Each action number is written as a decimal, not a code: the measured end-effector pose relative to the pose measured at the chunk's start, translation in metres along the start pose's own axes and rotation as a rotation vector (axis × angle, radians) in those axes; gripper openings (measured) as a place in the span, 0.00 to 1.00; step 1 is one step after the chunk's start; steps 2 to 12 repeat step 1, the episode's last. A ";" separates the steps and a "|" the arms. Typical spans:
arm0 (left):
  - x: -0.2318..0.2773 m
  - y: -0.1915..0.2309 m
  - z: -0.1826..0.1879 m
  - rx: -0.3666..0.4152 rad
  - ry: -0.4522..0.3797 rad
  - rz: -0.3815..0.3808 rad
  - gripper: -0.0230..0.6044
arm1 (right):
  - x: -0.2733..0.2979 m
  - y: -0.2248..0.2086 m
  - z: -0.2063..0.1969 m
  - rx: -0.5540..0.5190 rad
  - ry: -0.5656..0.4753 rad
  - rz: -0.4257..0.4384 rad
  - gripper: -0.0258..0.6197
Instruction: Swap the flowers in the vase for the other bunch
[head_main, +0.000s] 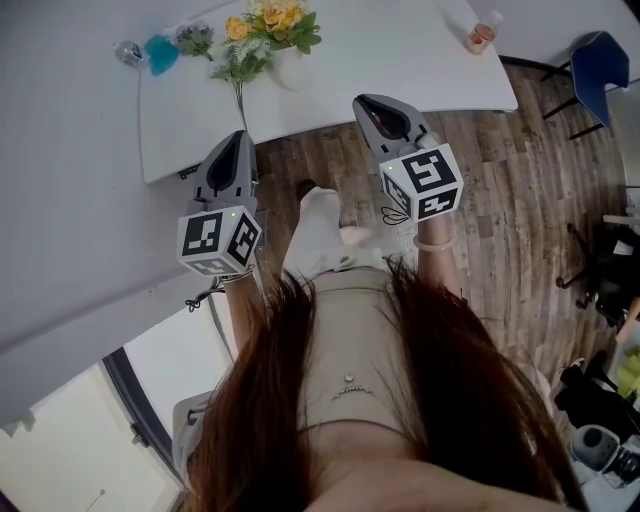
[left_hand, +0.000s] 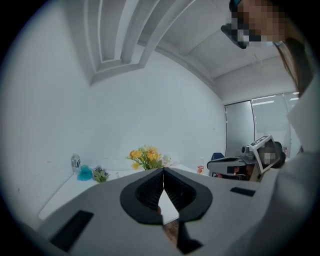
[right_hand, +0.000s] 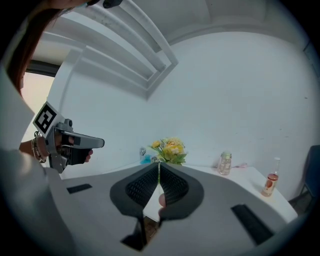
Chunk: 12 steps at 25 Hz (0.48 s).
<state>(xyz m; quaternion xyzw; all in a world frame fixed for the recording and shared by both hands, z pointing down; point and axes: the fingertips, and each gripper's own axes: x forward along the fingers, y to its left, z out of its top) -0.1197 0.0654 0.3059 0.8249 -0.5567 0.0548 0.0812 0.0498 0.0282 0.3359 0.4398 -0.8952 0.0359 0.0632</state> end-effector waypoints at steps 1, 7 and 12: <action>-0.001 -0.001 -0.001 0.000 0.001 -0.002 0.04 | 0.000 0.001 0.000 0.001 -0.001 -0.001 0.09; -0.001 -0.001 -0.001 0.000 0.001 -0.002 0.04 | 0.000 0.001 0.000 0.001 -0.001 -0.001 0.09; -0.001 -0.001 -0.001 0.000 0.001 -0.002 0.04 | 0.000 0.001 0.000 0.001 -0.001 -0.001 0.09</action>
